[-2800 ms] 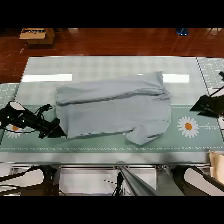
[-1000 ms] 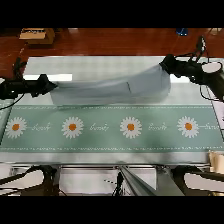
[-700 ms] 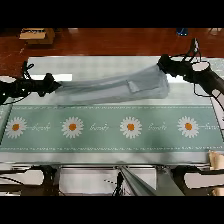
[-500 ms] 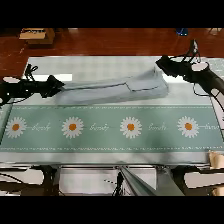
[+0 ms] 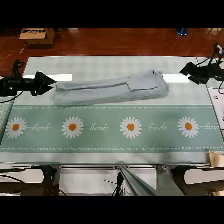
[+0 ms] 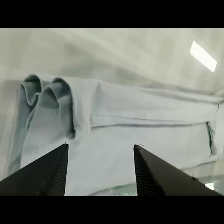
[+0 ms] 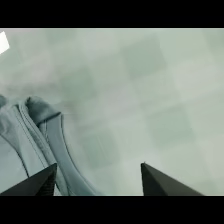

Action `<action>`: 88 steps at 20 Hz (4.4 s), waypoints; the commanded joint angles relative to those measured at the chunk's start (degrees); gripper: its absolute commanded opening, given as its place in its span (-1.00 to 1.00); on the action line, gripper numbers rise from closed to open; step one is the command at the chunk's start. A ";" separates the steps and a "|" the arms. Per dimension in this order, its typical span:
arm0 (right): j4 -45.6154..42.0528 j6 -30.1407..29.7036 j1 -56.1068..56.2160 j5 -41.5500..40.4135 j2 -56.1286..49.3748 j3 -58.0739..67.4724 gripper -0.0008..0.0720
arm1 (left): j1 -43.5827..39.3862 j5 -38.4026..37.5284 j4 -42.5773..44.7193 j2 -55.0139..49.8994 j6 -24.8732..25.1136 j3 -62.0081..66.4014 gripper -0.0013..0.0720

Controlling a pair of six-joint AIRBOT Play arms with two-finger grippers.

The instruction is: Fold the shirts.

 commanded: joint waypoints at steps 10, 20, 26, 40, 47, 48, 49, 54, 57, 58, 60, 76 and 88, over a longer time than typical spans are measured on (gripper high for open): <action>26.01 -12.63 7.28 4.96 -16.09 0.74 0.66 | -4.26 -4.37 -0.07 0.24 1.81 0.37 0.37; 22.12 -15.54 12.61 10.51 -5.68 3.17 -0.90 | -8.57 -7.23 -5.31 0.20 1.84 0.37 -0.91; 6.75 -5.79 12.66 19.47 7.85 3.17 -0.90 | -23.17 -1.64 -7.72 0.11 1.66 0.37 -0.91; -6.16 5.66 23.74 27.34 26.36 3.17 -0.91 | -50.73 16.85 -17.46 -4.33 -2.23 0.37 -0.91; -6.08 8.11 23.74 30.12 30.27 3.17 -0.90 | -55.95 17.42 -30.86 -11.45 -0.09 0.37 -0.91; -6.14 8.17 23.74 30.38 30.25 3.17 -0.90 | -57.07 17.40 -34.16 -12.57 1.11 0.37 -0.91; -6.16 8.20 23.74 30.32 30.25 3.17 -0.90 | -58.23 17.40 -37.51 -13.57 2.27 0.37 -0.91; -6.34 8.83 23.74 30.36 30.25 3.17 -0.90 | -56.35 16.65 -45.66 -16.52 7.87 0.35 -0.92; -6.10 8.76 23.76 30.38 30.25 3.17 -0.90 | -45.83 10.49 -44.87 -13.38 11.93 0.24 -0.92; -5.95 8.24 24.76 30.56 30.25 3.17 -0.91 | -42.07 9.81 -42.82 -10.82 11.93 -0.09 -0.92; -10.23 7.56 31.10 29.81 29.68 3.17 -0.91 | -34.21 9.64 -37.48 -3.82 11.85 -0.55 -0.92; 7.52 14.08 55.54 -21.49 -2.86 3.17 -0.90 | 0.94 -9.90 -32.50 37.24 10.54 -0.48 -0.92; -12.07 9.70 46.69 9.55 7.91 3.17 0.51 | 0.87 -11.15 -20.81 35.93 9.92 -6.25 -0.92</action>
